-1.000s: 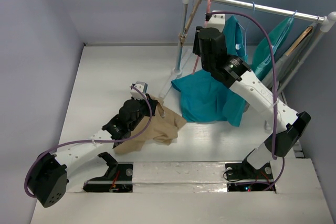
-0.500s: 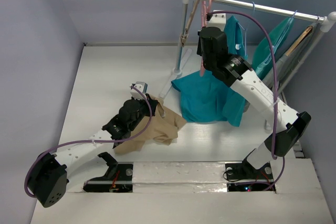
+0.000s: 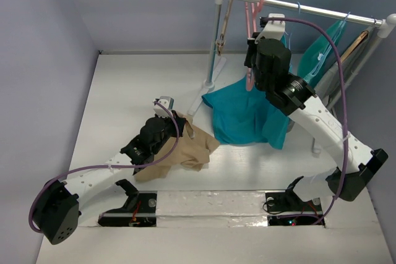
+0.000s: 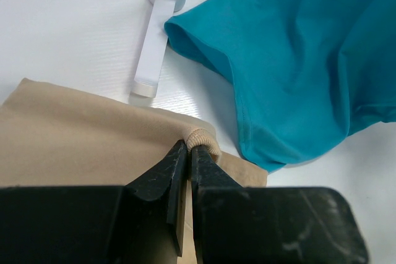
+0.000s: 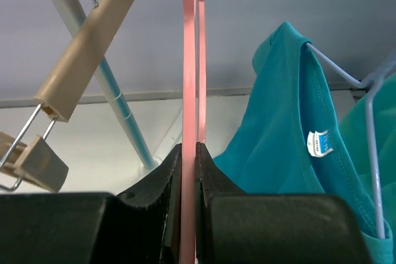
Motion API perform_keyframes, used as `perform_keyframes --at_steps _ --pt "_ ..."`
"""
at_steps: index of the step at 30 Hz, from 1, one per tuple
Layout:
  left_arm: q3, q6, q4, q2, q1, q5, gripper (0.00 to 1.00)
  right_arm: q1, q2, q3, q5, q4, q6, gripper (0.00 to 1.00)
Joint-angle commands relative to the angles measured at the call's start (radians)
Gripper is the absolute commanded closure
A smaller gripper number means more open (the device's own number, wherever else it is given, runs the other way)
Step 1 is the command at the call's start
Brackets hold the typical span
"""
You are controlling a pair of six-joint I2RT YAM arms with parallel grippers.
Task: Place the t-shirt on the hanger
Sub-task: Pick up the hanger from the clothesline, then place the T-shirt on the hanger.
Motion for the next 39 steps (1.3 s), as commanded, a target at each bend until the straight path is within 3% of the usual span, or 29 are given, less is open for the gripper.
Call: perform_keyframes --at_steps 1,17,27,33,39 --pt "-0.007 -0.004 0.061 -0.007 -0.001 0.007 1.0 0.014 -0.06 -0.061 -0.015 0.097 -0.019 1.0" --pt "-0.007 -0.01 0.069 0.002 -0.001 -0.01 1.0 0.106 -0.347 -0.434 -0.136 -0.061 0.2 1.0" --pt "0.073 -0.037 0.03 0.091 0.026 -0.053 1.0 0.161 -0.611 -0.713 -0.558 -0.128 0.364 1.0" --pt "0.14 -0.047 0.038 0.172 0.058 -0.064 1.0 0.17 -0.763 -0.787 -0.687 -0.187 0.387 1.0" --pt "0.182 -0.044 0.047 0.235 0.107 -0.07 1.0 0.17 -0.804 -0.773 -0.745 -0.239 0.351 1.0"
